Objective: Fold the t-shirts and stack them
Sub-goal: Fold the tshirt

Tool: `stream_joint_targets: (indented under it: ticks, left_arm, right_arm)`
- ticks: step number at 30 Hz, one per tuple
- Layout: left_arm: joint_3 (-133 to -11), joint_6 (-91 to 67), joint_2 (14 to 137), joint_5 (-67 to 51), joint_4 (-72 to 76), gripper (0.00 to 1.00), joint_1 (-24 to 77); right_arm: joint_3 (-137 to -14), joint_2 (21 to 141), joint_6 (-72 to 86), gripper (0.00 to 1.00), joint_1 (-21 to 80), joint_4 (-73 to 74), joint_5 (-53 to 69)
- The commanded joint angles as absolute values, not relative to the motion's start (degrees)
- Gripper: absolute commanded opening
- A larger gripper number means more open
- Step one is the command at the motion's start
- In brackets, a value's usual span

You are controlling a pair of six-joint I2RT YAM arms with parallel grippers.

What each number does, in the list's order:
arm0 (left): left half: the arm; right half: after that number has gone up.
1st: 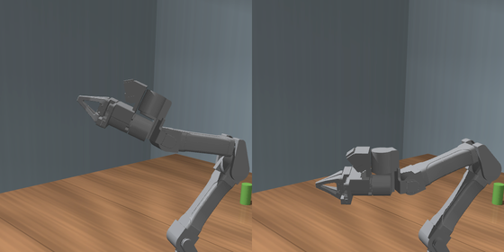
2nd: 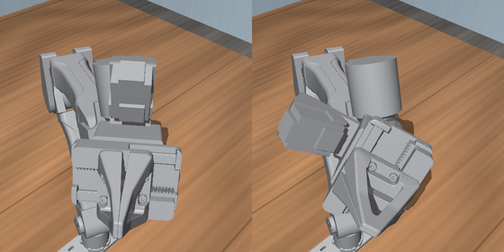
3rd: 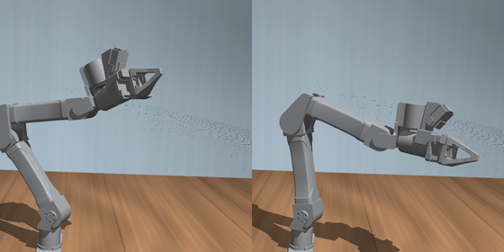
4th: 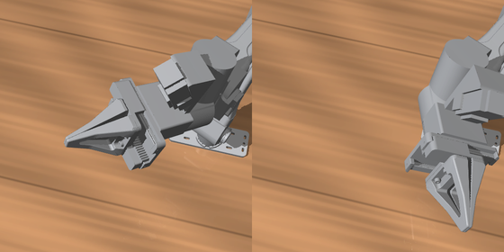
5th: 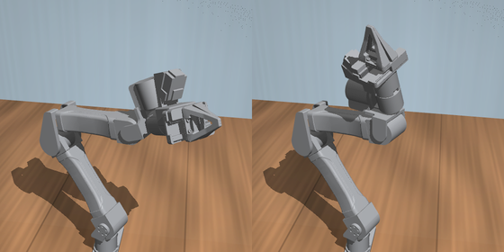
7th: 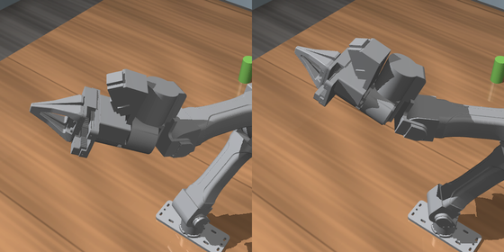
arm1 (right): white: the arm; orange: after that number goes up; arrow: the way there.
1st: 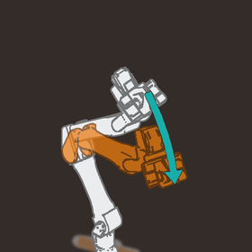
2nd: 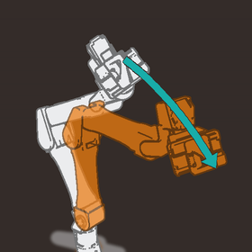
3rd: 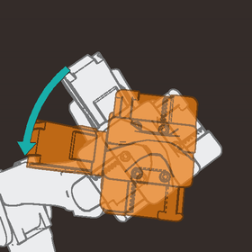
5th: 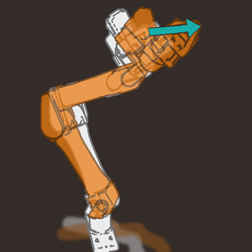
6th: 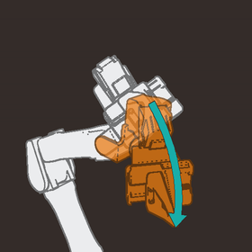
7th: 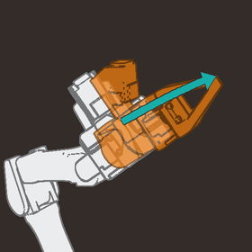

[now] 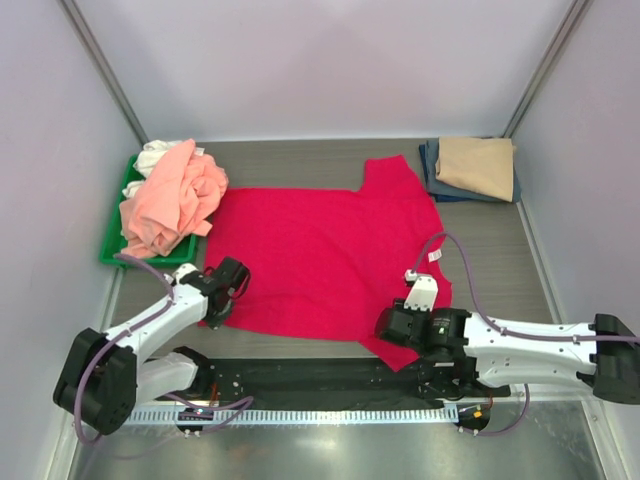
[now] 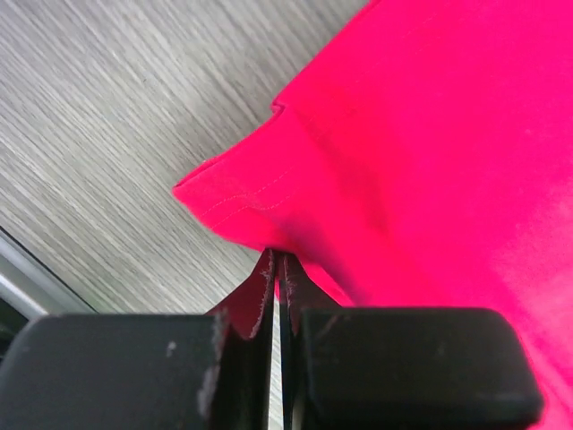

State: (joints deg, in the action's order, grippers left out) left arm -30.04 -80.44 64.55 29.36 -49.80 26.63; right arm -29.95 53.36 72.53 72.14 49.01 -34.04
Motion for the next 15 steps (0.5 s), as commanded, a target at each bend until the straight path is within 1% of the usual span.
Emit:
stream_joint_targets:
  ticks: [1,3,6,9,12,14,15]
  left_arm:
    - [-32.9,-76.2,61.9,32.3,-49.5,0.00,26.3]
    - [-35.8,-74.0,60.0,33.5,-50.3,0.00,26.2]
    - [-38.2,-70.8,59.1,33.9,-50.3,0.00,25.2]
    - [-38.1,-68.0,58.7,32.2,-48.2,0.00,24.3]
    - [-37.0,-65.1,57.5,29.8,-45.2,0.00,23.4]
    - [-36.3,-64.4,56.4,28.8,-44.3,0.00,23.1]
    - [-36.0,-63.6,56.1,28.0,-43.3,0.00,22.9]
  right_arm:
    - [-30.1,56.8,73.5,0.51,71.9,47.4,-32.5]
    - [-30.9,61.8,74.6,0.53,71.9,48.0,-31.1]
    - [-31.6,66.3,76.9,0.54,72.2,48.3,-28.4]
    - [-30.0,67.1,81.5,0.54,73.5,46.9,-25.7]
    - [-28.8,65.3,85.7,0.54,74.5,47.4,-25.1]
    - [-28.6,65.0,86.7,0.55,74.7,47.4,-24.0]
    - [-28.8,65.4,86.8,0.57,74.8,47.6,-22.7]
